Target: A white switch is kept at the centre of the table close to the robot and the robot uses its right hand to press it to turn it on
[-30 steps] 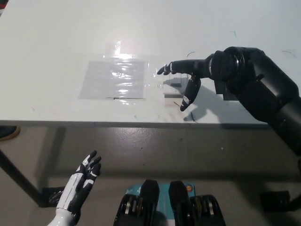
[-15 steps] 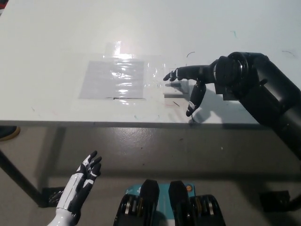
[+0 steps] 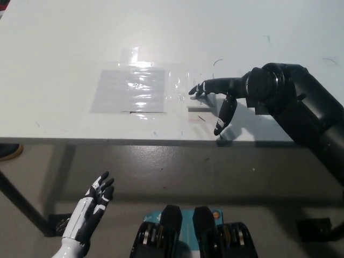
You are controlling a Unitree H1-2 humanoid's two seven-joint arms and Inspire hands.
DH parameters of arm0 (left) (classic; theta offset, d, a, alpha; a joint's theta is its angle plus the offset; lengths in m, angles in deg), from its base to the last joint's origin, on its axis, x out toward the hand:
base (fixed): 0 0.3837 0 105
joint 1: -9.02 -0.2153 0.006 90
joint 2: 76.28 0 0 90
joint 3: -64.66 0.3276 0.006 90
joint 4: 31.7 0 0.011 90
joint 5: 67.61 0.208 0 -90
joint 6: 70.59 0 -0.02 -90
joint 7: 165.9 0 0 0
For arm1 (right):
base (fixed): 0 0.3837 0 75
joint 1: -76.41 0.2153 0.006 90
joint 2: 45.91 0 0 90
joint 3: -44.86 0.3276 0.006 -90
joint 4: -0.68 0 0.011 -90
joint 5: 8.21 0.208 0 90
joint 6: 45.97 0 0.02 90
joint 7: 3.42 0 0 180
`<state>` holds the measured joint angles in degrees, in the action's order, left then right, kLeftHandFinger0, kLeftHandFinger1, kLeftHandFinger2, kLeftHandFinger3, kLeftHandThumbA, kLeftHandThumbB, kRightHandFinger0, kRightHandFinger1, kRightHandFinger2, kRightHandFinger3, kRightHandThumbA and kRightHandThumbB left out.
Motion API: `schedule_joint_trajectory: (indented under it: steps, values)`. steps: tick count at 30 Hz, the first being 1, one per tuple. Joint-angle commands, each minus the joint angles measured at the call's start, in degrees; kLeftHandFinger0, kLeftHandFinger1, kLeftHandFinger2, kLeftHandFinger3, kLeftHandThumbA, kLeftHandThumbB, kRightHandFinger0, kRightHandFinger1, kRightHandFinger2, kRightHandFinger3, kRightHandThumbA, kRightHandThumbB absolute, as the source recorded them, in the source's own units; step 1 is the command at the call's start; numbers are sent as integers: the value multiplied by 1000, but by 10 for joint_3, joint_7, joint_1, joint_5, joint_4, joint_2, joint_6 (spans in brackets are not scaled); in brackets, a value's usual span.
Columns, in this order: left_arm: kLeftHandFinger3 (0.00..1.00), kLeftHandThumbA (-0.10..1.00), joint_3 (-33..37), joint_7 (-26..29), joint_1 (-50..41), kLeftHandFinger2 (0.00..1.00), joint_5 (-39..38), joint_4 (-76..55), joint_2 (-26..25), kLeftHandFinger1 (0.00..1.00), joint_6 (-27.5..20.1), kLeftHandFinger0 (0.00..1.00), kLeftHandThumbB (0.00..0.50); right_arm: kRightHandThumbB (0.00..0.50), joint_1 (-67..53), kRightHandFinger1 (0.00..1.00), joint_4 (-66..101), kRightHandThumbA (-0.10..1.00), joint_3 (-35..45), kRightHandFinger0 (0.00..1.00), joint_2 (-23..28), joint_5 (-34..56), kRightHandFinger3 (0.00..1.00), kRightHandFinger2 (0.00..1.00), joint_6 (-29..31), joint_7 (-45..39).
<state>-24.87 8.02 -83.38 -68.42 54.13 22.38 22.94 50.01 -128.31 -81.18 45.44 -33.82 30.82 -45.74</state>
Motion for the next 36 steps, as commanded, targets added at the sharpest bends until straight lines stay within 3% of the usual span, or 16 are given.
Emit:
schedule_joint_trajectory:
  steps: [1,9,16,36]
  values:
    - [1000,826,1,-4,7,1000,-2,-18,-5,1000,2,1000,32,270,19,1000,0,1000,13,1000,3,-5,1000,1000,8,0]
    - [1000,827,2,-2,7,1000,2,-18,-5,1000,-3,1000,44,270,31,1000,-17,1000,15,1000,-1,-11,1000,1000,10,6]
    - [1000,829,2,-2,11,1000,-1,-16,-3,1000,-4,1000,58,299,47,1000,-55,1000,18,1000,-10,-11,1000,1000,41,17]
    - [1000,832,5,-3,16,1000,5,-18,-6,1000,-5,1000,83,286,48,1000,-100,1000,16,1000,-33,-23,1000,1000,52,32]
